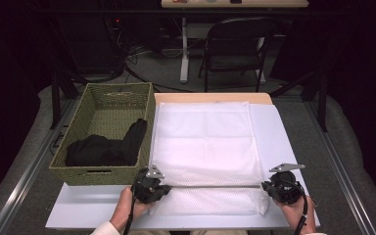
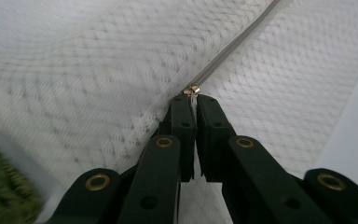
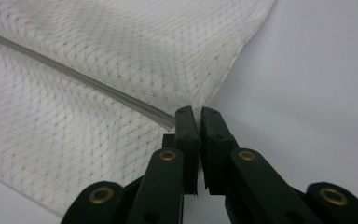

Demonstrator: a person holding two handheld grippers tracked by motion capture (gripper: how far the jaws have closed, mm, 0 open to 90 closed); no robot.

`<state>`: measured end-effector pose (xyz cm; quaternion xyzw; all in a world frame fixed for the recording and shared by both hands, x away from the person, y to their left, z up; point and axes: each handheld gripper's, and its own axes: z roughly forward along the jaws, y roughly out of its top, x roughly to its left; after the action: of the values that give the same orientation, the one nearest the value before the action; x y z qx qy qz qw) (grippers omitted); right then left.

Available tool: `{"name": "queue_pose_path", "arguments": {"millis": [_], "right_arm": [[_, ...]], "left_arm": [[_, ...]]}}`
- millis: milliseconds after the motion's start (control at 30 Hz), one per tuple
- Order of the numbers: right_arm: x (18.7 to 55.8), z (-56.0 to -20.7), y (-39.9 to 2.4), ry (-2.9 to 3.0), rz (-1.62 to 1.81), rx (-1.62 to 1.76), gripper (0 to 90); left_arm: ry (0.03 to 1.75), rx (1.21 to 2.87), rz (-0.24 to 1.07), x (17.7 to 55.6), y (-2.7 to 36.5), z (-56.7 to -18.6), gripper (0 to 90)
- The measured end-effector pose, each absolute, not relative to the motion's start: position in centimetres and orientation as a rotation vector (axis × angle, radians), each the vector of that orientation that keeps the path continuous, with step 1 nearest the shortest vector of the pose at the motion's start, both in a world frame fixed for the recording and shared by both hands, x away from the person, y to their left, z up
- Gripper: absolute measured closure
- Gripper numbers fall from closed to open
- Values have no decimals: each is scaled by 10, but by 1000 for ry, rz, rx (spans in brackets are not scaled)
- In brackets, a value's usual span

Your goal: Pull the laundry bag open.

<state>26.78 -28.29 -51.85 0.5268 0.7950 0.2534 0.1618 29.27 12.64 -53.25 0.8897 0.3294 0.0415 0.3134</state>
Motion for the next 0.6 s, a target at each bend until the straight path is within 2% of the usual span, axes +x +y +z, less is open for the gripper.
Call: {"name": "queue_pose_path", "arguments": {"millis": [167,600], "right_arm": [[271,-521,-281,2290,695,1483,864],[270,-520,-285,2264,630,1458,862]], "left_arm": [[870,2364,49,291,131,-535,866],[998,2355,94,278,175,-531,865]]}}
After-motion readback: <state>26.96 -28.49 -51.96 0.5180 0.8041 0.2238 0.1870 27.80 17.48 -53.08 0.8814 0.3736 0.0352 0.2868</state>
